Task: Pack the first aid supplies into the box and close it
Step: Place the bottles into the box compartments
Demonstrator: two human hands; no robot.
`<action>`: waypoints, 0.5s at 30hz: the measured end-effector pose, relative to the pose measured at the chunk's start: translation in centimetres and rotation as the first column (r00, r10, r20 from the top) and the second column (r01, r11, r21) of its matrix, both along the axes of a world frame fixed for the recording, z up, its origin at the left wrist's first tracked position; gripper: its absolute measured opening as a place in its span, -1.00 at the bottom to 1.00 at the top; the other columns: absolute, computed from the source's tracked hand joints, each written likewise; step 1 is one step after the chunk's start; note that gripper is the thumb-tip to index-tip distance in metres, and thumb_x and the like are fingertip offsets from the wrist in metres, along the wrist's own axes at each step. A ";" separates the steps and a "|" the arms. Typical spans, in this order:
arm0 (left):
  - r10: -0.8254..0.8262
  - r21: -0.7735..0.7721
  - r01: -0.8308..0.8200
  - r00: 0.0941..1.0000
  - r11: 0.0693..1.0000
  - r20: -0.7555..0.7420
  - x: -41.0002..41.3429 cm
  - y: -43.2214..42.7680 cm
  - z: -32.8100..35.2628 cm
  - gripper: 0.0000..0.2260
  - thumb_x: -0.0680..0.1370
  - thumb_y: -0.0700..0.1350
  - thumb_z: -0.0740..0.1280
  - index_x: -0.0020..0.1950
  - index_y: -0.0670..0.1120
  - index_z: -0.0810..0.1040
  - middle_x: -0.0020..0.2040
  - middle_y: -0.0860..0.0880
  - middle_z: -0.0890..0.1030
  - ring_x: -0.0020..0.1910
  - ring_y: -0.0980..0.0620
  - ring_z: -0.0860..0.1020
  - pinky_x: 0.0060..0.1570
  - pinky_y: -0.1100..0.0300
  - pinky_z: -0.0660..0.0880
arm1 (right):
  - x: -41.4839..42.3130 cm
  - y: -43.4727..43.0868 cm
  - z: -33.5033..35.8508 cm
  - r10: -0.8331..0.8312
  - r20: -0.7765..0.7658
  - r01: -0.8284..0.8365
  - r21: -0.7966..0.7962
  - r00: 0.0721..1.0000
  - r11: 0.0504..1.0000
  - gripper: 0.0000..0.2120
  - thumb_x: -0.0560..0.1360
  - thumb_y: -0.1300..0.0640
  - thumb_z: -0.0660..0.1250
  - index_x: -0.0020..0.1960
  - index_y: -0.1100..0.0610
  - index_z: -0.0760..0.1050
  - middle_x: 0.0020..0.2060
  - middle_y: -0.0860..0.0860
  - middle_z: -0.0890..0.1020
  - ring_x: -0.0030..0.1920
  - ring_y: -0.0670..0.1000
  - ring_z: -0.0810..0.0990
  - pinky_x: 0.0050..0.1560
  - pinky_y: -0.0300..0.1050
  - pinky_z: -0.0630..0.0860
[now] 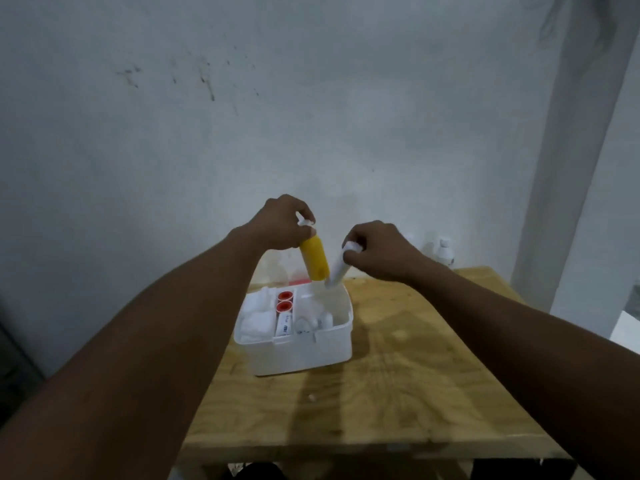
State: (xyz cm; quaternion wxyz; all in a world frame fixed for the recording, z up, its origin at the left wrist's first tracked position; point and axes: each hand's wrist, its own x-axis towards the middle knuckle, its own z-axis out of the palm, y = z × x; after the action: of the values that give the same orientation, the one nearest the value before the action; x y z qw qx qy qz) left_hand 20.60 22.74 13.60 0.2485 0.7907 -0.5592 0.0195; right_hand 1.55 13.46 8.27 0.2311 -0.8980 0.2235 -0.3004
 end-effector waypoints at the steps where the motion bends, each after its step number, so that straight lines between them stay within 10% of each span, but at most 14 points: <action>1: -0.001 0.012 0.002 1.000 1.000 -0.011 0.1 0.4 -0.4 -0.79 0.48 -0.06 0.51 0.08 -0.06 0.65 0.01 -0.09 0.59 -0.25 0.02 0.66 -0.35 0.30 0.51 | 0.3 0.6 -0.1 0.019 -0.057 -0.020 -0.028 0.998 0.999 -0.80 0.39 0.05 0.37 -0.03 0.10 0.63 -0.11 0.00 0.64 -0.14 -0.02 0.57 -0.18 -0.15 0.52; 15: -0.035 0.265 0.071 0.990 0.962 -0.140 -0.7 1.3 -7.2 -0.76 0.47 -0.12 0.53 0.12 -0.07 0.65 0.07 -0.09 0.59 -0.21 0.01 0.71 -0.15 0.16 0.68 | 1.0 2.9 -4.1 0.092 -0.382 -0.097 0.007 0.920 0.995 -0.77 0.35 0.14 0.49 -0.01 0.08 0.59 -0.15 -0.05 0.57 -0.12 -0.01 0.57 -0.05 -0.04 0.60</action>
State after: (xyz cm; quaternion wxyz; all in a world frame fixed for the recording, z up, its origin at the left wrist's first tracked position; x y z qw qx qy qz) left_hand 19.88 23.99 6.40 0.1760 0.8013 -0.5598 -0.1163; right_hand 2.53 16.40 4.15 0.1921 -0.9503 0.2188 -0.1098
